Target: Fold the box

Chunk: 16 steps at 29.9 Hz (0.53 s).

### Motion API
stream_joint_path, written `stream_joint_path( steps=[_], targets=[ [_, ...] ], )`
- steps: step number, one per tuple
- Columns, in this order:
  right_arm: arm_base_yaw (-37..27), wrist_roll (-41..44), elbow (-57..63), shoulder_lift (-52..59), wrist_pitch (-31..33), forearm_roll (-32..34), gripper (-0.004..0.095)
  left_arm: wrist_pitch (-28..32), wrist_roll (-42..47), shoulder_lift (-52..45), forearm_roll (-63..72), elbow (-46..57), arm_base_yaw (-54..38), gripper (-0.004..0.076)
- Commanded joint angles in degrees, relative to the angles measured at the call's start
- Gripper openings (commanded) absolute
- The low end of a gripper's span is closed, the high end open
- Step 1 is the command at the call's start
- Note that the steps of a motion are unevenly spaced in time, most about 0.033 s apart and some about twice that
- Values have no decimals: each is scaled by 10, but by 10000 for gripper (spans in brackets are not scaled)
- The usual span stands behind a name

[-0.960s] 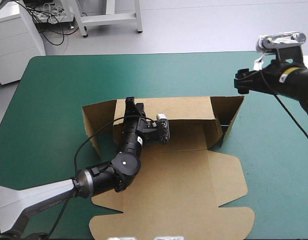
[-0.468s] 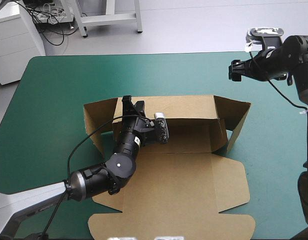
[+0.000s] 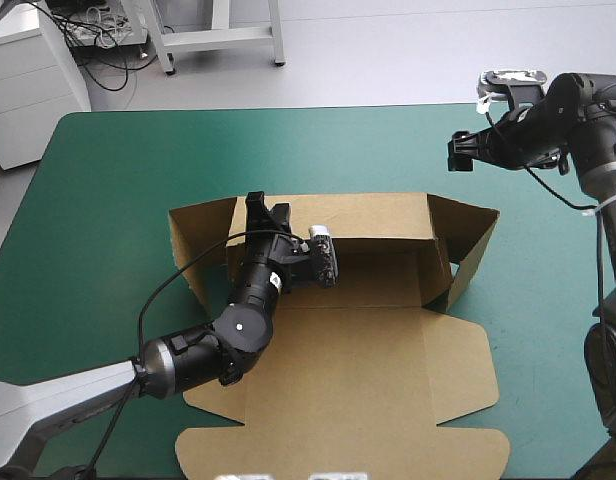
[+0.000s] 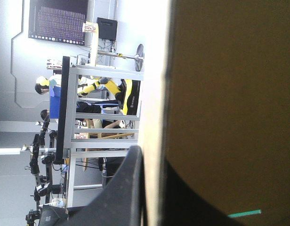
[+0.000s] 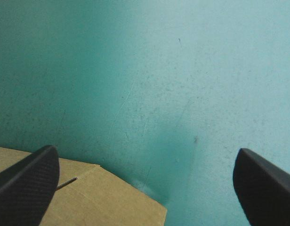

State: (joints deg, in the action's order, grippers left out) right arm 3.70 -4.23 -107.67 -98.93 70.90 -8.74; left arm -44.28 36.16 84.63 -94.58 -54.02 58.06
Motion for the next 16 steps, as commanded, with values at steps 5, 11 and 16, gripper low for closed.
stream_joint_path(
  steps=[5, 11, 16],
  targets=[
    [-5, -12, -3, 20, -11, -14, 899, -16, -10, -19, -13, -15, -6, -15],
    [-6, -33, 72, 21, -5, -19, 898, -15, -13, -18, -13, -15, -6, -15],
    [-6, -36, 82, 38, -4, -18, 898, -15, -13, -18, -13, -15, -6, -15]
  ],
)
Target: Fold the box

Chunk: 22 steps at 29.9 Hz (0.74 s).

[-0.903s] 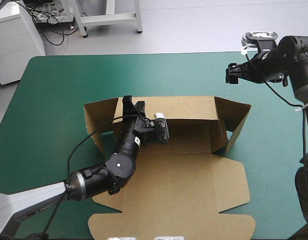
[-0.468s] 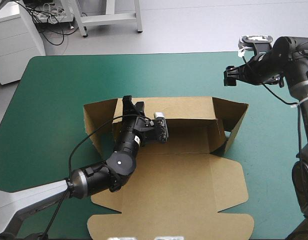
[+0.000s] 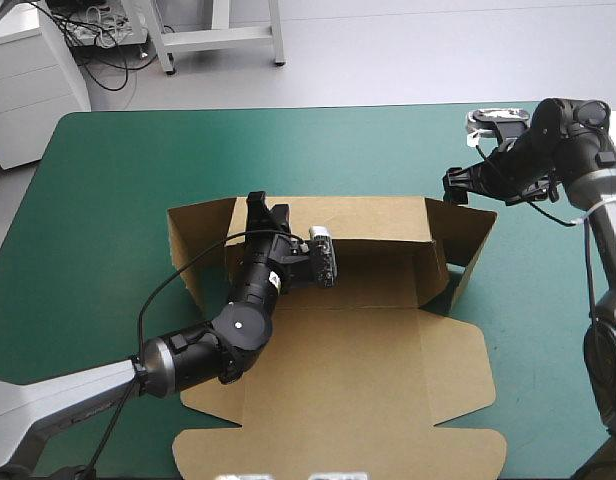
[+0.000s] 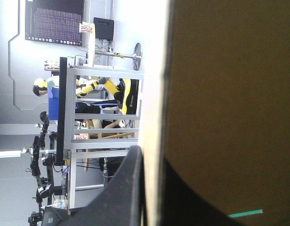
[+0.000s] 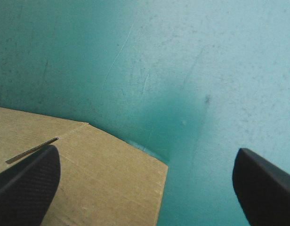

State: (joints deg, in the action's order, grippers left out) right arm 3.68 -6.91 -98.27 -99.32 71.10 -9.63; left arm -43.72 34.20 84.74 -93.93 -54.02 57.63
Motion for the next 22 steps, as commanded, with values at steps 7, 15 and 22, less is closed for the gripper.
stream_joint_path(
  steps=[7, 15, 22],
  targets=[
    [-6, -25, 16, 83, 3, -11, 897, -22, 7, -19, -17, -15, -2, -15],
    [-6, -45, 114, 148, -45, -32, 897, -25, 7, -19, -17, -15, -2, -15],
    [-6, -82, 217, 202, -123, -76, 897, -30, 7, -19, -11, -15, -2, -15]
  ],
)
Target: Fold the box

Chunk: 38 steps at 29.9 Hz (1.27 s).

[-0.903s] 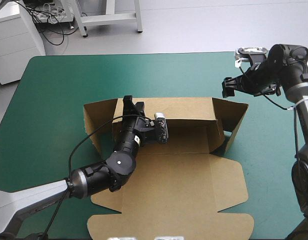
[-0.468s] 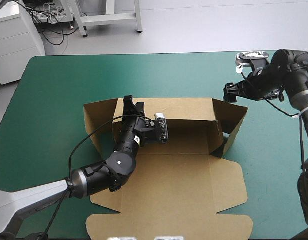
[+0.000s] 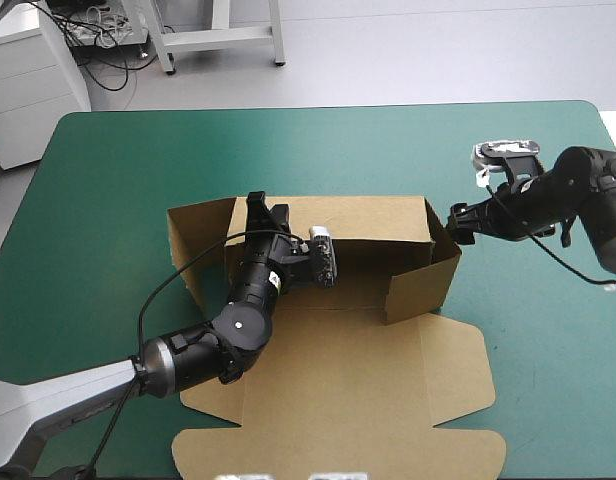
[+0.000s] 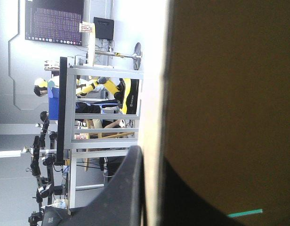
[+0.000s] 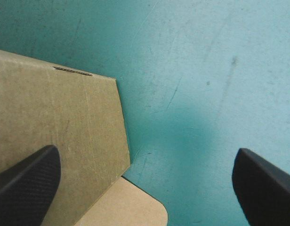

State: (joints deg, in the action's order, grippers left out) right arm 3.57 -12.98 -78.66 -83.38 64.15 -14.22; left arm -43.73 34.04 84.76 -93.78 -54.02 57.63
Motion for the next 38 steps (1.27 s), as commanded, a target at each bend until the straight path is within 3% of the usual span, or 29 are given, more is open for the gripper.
stream_joint_path(
  steps=[1, 6, 16, 24, 30, 38],
  targets=[
    [-5, -29, 41, 56, -74, -40, 897, -32, 8, -19, -10, -15, -2, -15],
    [-5, -81, 104, 95, -119, -76, 896, -30, 6, -19, -6, -15, -2, -15],
    [-5, -163, 182, 140, -146, -124, 897, -28, -2, -19, -2, -15, -2, -15],
    [-5, -233, 194, 144, -134, -198, 897, -31, -5, -19, -2, -15, -2, -15],
    [-5, -248, 194, 144, -103, -205, 897, -30, -5, -19, -2, -15, -2, -15],
    [19, -300, 194, 140, -109, -250, 896, -27, -5, -19, -2, -16, -2, -15]
  ],
)
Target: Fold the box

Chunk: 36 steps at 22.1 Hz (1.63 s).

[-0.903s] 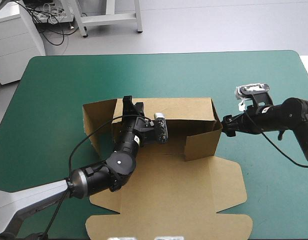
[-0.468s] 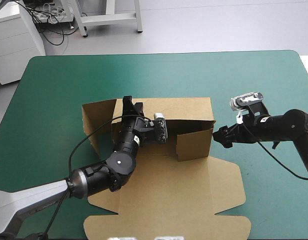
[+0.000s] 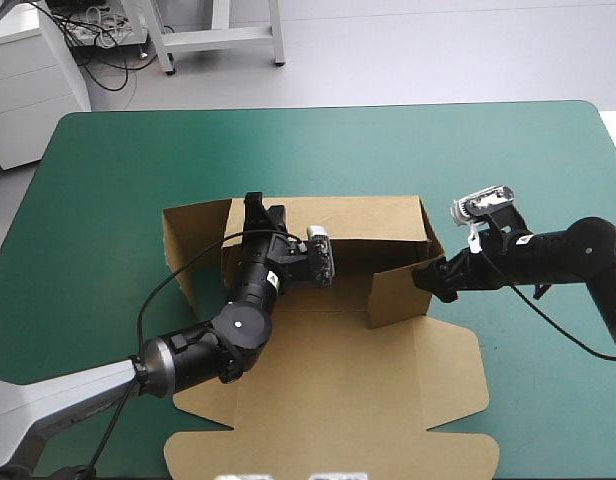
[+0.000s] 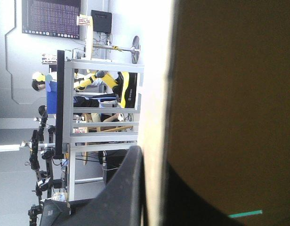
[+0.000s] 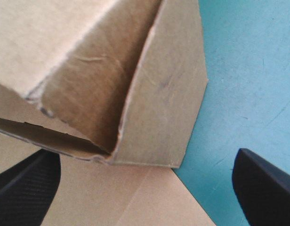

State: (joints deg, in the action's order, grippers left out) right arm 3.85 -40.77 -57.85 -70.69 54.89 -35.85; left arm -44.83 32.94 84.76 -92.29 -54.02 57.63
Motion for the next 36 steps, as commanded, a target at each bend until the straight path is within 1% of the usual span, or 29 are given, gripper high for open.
stream_joint_path(
  steps=[1, 2, 3, 5, 6, 7, 8, 10, 12, 14, 18, 19, 26, 28, 31, 33, 34, 36],
  targets=[
    [46, -21, -14, 7, -39, -27, 896, -15, 6, -19, -17, -17, -2, -15],
    [59, -20, -14, 4, -56, -23, 896, -15, 6, -19, -17, -18, -2, -15],
    [77, -15, -14, 1, -89, -18, 896, -18, 5, -19, -15, -19, -2, -15],
    [90, -15, -14, 1, -123, -7, 882, -20, -2, -19, -10, -19, -2, -15],
    [90, -15, -14, 1, -126, -2, 859, -20, -2, -19, -7, -19, -2, -15],
    [90, -15, -14, 0, -134, 13, 796, -18, -2, -19, 2, -19, -2, -15],
    [90, -15, -14, 0, -138, 24, 753, -16, -2, -19, 9, -19, -2, -15],
    [90, -23, -14, 0, -143, 29, 613, -14, -2, -19, 34, -19, -2, -15],
    [100, -25, -14, 0, -160, 28, 535, -6, -2, -19, 34, -20, -2, -15],
    [116, -25, -14, -1, -174, 29, 492, 0, -3, -16, 44, -28, -2, -15],
    [128, -18, -14, -1, -190, 27, 488, -21, -37, 9, 92, -70, -2, -15],
    [128, -16, -14, -1, -190, 27, 455, -20, -38, 9, 88, -72, -2, -15],
    [128, -27, -14, -1, -190, 30, 90, -36, -44, 9, 107, -72, -2, -15],
    [128, -41, -14, -1, -185, 29, -11, -37, -45, 9, 114, -72, -2, -15],
    [128, -48, -14, -1, -179, 26, -22, -31, -45, 9, 119, -72, 0, -15],
    [128, -36, -14, -1, -183, 28, -20, -19, -45, 9, 119, -72, 5, -15],
    [128, -11, -14, -1, -198, 34, -19, -10, -45, 8, 119, -72, 12, -7],
    [128, 19, -14, -1, -220, 51, -19, -9, -45, 5, 119, -72, 19, 46]
  ],
)
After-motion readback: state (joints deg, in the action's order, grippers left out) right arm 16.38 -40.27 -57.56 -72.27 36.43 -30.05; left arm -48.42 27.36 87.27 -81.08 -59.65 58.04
